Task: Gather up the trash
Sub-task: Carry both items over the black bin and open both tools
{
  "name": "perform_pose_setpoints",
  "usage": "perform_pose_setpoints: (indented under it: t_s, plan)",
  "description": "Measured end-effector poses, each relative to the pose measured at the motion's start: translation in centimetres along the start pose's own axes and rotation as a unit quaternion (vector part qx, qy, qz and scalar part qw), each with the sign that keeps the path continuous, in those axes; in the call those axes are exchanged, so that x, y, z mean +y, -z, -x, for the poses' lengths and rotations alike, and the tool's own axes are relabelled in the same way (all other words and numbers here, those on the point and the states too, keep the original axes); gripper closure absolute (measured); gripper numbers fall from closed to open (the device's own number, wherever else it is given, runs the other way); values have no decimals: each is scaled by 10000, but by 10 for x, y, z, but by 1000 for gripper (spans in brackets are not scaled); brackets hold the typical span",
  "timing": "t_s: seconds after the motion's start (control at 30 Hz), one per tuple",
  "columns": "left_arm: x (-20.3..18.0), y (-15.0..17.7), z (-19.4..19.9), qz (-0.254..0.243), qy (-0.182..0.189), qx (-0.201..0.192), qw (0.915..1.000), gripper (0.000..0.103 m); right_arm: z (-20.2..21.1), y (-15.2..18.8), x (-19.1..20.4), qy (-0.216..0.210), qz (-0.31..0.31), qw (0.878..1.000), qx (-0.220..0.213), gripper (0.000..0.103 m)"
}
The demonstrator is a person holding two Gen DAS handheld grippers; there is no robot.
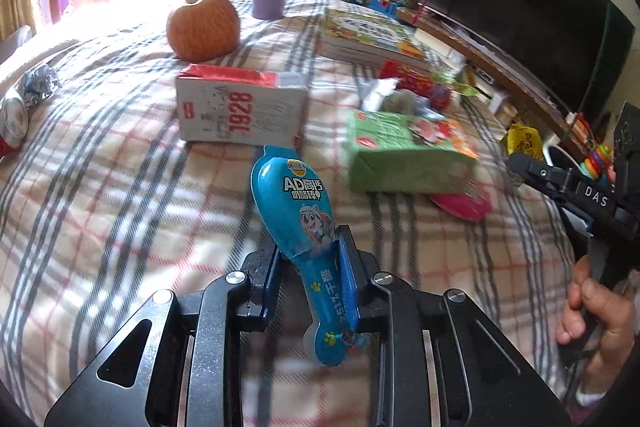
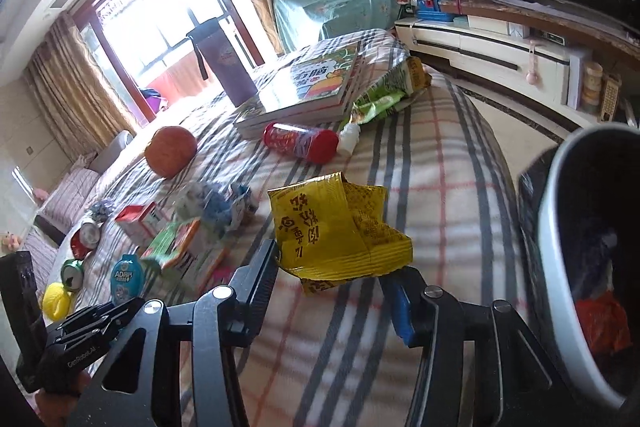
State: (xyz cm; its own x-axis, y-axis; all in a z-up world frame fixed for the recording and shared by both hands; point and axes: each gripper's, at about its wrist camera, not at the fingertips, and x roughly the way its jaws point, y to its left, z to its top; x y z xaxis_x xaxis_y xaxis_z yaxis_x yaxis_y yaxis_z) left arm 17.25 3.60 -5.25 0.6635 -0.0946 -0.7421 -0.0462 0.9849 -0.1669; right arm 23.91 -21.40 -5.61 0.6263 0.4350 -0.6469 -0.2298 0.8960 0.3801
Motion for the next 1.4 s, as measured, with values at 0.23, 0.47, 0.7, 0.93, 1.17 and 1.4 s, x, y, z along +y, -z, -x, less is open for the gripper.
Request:
perform_pose_setpoints:
  t_s: [0.23,0.47,0.7,0.93,1.17,1.4]
  plan:
    - [-38,15,13,-326,470,64,9983,79,29,18,-4,-36,-65,10000,-45,52]
    - [-79,14,19,-640,865,92,9942,80,60,28,-16,60,-119,9998,-172,52]
    - [-120,10,21,-979,1139,68,9886,79,94,32,-39,220,-309,9984,-417,52]
    - [-161,10,20,-1305,1370,117,9819,79,120,34,-68,465,-517,9958,-594,52]
    - [-192,7,17,-1534,1560,138,9757,79,141,32,-94,675,-693,9925,-751,52]
    - [-221,1,14,-1738,1712,154,9697,79,147,32,-113,822,-821,9902,-772,52]
